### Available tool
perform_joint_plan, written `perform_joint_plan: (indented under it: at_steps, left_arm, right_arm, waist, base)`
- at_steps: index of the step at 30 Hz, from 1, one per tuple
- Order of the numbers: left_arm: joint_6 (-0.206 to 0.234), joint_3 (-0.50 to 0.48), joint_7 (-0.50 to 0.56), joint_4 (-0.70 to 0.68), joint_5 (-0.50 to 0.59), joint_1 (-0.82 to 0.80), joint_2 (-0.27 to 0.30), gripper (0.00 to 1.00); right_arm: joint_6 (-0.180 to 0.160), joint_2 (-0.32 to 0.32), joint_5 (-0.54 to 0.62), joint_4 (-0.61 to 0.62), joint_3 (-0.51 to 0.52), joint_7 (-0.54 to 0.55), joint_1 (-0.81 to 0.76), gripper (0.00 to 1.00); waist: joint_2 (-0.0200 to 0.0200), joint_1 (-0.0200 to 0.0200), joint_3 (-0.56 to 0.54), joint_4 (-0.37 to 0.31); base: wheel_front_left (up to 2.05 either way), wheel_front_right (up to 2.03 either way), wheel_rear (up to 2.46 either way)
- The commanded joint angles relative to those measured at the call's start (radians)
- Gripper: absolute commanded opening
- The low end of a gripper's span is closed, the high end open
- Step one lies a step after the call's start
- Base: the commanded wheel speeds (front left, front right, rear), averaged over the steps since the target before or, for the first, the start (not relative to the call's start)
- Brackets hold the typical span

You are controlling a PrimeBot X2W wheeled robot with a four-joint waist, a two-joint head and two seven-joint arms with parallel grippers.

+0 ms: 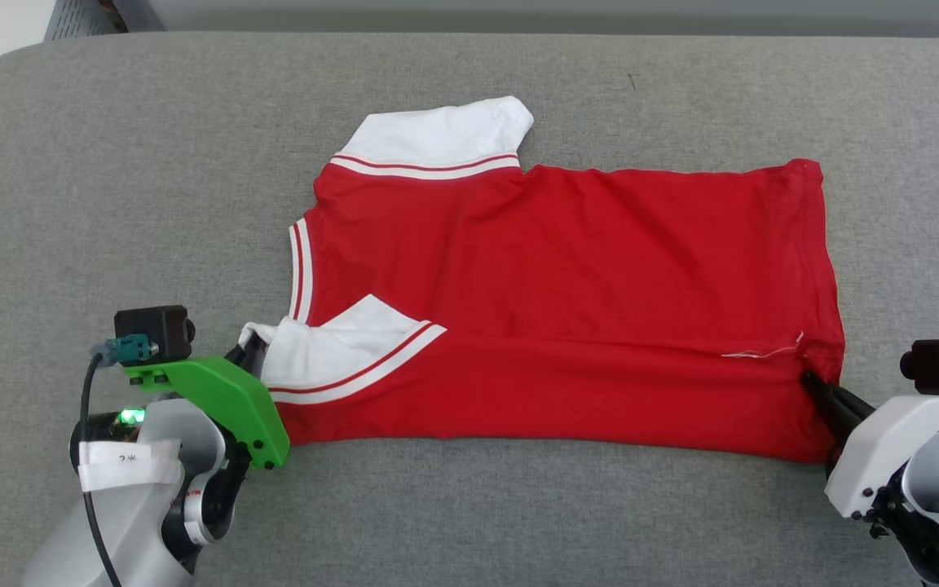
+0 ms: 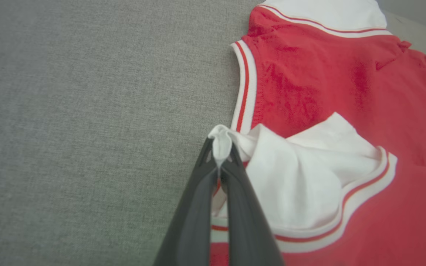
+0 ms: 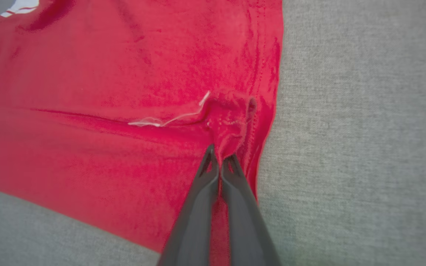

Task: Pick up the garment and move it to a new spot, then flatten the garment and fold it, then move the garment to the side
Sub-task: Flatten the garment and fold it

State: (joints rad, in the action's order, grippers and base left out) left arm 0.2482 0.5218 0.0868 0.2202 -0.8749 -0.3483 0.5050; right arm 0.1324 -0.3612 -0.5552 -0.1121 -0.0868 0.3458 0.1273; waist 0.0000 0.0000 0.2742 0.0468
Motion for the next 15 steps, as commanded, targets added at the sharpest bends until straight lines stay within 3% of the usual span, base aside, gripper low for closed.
perform_joint_plan:
  at_steps: [1, 8, 9, 10, 11, 12, 13, 14, 15]
  left_arm:
    - [-0.014, 0.009, 0.011, 0.022, -0.011, -0.023, -0.006, 0.00]
    - [-0.065, 0.038, 0.061, 0.097, -0.040, -0.048, -0.030, 0.00]
    - [-0.068, 0.038, 0.060, 0.102, -0.041, -0.050, -0.031, 0.00]
    - [-0.072, 0.039, 0.059, 0.108, -0.043, -0.053, -0.034, 0.03]
    - [-0.073, 0.035, 0.054, 0.110, -0.046, -0.054, -0.036, 0.19]
    - [-0.080, 0.032, 0.054, 0.113, -0.056, -0.053, -0.040, 0.49]
    - [-0.085, 0.033, 0.060, 0.114, -0.062, -0.051, -0.041, 0.89]
    - [-0.084, 0.030, 0.055, 0.114, -0.061, -0.050, -0.038, 1.00]
    - [-0.079, 0.025, 0.046, 0.113, -0.059, -0.050, -0.036, 1.00]
  right_arm:
    - [-0.002, -0.007, -0.003, -0.014, -0.012, -0.012, 0.020, 0.00]
    - [-0.002, -0.020, -0.002, -0.084, -0.057, -0.047, 0.039, 0.00]
    - [-0.002, -0.020, -0.002, -0.091, -0.059, -0.050, 0.040, 0.06]
    - [-0.002, -0.019, -0.003, -0.098, -0.060, -0.059, 0.043, 0.27]
    - [-0.002, -0.015, -0.005, -0.102, -0.057, -0.068, 0.045, 0.39]
    - [-0.002, -0.013, -0.007, -0.109, -0.059, -0.072, 0.045, 1.00]
    - [-0.002, -0.013, -0.007, -0.111, -0.061, -0.077, 0.046, 1.00]
    - [-0.002, -0.011, -0.007, -0.109, -0.061, -0.092, 0.047, 1.00]
    - [-0.002, -0.010, -0.006, -0.106, -0.062, -0.103, 0.047, 1.00]
  waist:
    - [0.0000, 0.0000, 0.011, -0.004]
    - [0.0000, 0.0000, 0.014, 0.004]
    - [0.0000, 0.0000, 0.013, 0.005]
    - [0.0000, 0.0000, 0.010, 0.006]
    - [0.0000, 0.0000, 0.007, 0.007]
    - [0.0000, 0.0000, 0.001, 0.008]
    - [0.0000, 0.0000, -0.005, 0.008]
    - [0.0000, 0.0000, -0.012, 0.008]
    - [0.0000, 0.0000, -0.017, 0.008]
  base:
    - [0.00, 0.00, 0.00]
    - [0.00, 0.00, 0.00]
    - [0.00, 0.00, 0.00]
    - [0.00, 0.00, 0.00]
    - [0.00, 0.00, 0.00]
    - [0.00, 0.00, 0.00]
    - [0.00, 0.00, 0.00]
    - [0.00, 0.00, 0.00]
    - [0.00, 0.00, 0.00]
